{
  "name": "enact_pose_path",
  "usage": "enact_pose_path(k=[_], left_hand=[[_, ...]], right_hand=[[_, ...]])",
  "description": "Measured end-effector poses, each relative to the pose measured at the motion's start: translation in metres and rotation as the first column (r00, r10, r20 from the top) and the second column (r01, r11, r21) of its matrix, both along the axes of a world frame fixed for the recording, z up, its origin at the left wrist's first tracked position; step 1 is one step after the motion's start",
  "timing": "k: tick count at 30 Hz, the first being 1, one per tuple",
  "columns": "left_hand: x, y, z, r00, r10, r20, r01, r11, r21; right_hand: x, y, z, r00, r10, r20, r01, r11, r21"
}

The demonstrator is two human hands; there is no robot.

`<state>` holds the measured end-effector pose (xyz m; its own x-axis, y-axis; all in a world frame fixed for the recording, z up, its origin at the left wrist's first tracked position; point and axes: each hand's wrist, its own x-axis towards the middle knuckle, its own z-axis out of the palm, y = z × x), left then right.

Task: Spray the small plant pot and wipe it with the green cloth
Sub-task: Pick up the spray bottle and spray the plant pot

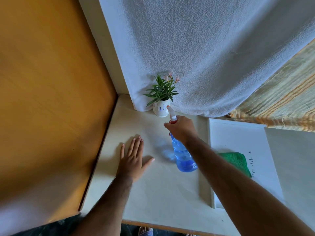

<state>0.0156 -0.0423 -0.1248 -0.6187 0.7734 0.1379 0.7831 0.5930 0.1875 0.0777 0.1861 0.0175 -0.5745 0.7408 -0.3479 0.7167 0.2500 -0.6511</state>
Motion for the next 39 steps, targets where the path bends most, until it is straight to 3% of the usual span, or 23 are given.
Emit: enact_pose_path(k=[11, 27, 31, 33, 36, 39], left_hand=[[0.000, 0.000, 0.002, 1.000, 0.005, 0.015, -0.005, 1.000, -0.029], [-0.001, 0.000, 0.006, 0.999, 0.010, 0.043, -0.006, 0.996, -0.086], [-0.003, -0.002, 0.008, 0.998, 0.016, 0.062, -0.010, 0.996, -0.093], [-0.002, -0.001, 0.009, 0.998, 0.006, 0.068, 0.000, 0.996, -0.084], [-0.002, -0.001, 0.008, 0.998, -0.003, 0.066, 0.008, 0.997, -0.077], [-0.002, -0.001, 0.008, 0.999, -0.013, 0.051, 0.017, 0.998, -0.068]], right_hand=[[-0.010, -0.005, 0.004, 0.993, -0.053, 0.106, 0.050, 0.998, 0.035], [-0.008, -0.003, -0.001, 0.996, -0.012, 0.085, 0.008, 0.999, 0.047], [0.004, -0.003, 0.001, 0.999, -0.047, 0.002, 0.046, 0.997, 0.060], [0.019, -0.001, 0.004, 0.987, -0.106, -0.119, 0.110, 0.994, 0.027], [0.043, 0.004, 0.014, 0.911, -0.194, -0.365, 0.212, 0.977, 0.011], [0.063, 0.013, 0.030, 0.830, -0.216, -0.514, 0.278, 0.960, 0.045]])
